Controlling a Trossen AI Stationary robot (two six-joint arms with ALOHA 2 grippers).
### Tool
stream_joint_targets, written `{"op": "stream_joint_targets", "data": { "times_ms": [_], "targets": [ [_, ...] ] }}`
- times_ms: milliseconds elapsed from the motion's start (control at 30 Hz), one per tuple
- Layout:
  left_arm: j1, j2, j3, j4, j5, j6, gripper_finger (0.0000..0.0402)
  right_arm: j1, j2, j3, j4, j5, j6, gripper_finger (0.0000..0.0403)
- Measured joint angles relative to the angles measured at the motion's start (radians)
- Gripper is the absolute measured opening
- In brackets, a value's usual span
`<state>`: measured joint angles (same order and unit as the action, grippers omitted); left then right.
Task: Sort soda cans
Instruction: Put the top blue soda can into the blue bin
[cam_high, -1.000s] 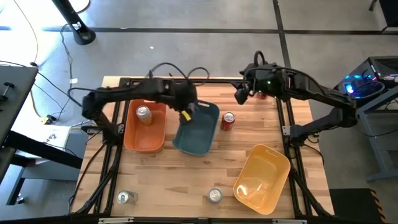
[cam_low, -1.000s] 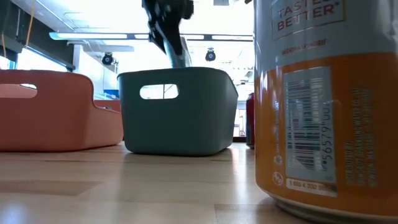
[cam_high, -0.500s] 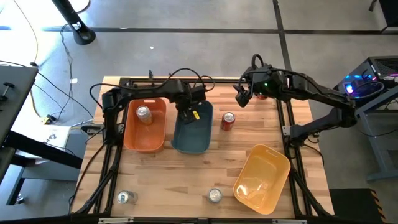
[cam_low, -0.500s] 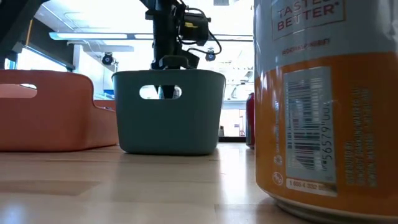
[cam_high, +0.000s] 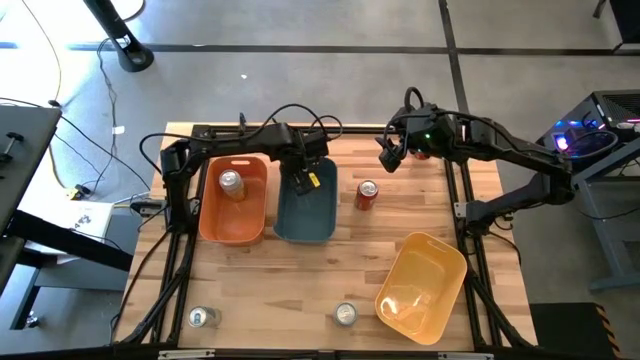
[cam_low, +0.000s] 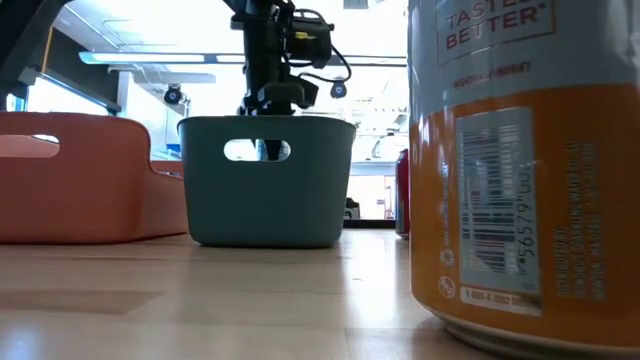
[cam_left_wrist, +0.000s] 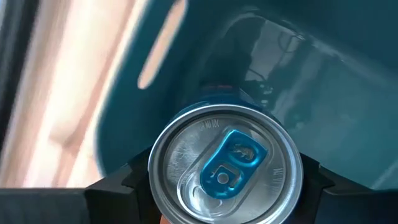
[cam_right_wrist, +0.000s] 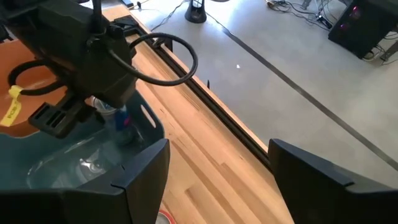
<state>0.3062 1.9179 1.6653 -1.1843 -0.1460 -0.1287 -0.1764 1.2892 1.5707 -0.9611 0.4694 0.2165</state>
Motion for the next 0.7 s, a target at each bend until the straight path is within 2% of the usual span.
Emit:
{"op": "stream_joint_targets", "data": {
  "times_ms": [133, 367, 700],
  "targets": [
    [-0.007, 0.001, 0.0, -0.005, 0.002, -0.007, 0.0219, 0.0, 0.0, 0.0, 0.0, 0.0, 0.002, 0.0268],
    [-0.008, 0.001, 0.001, -0.004, -0.014, -0.026, 0.0306, 0.0, 0.0, 0.0, 0.0, 0.0, 0.003, 0.0268],
    [-0.008, -0.041, 0.001, -0.013, -0.016, 0.0, 0.0319, 0.0, 0.0, 0.001, -0.001, -0.013, 0.006, 0.0268]
  ]
}}
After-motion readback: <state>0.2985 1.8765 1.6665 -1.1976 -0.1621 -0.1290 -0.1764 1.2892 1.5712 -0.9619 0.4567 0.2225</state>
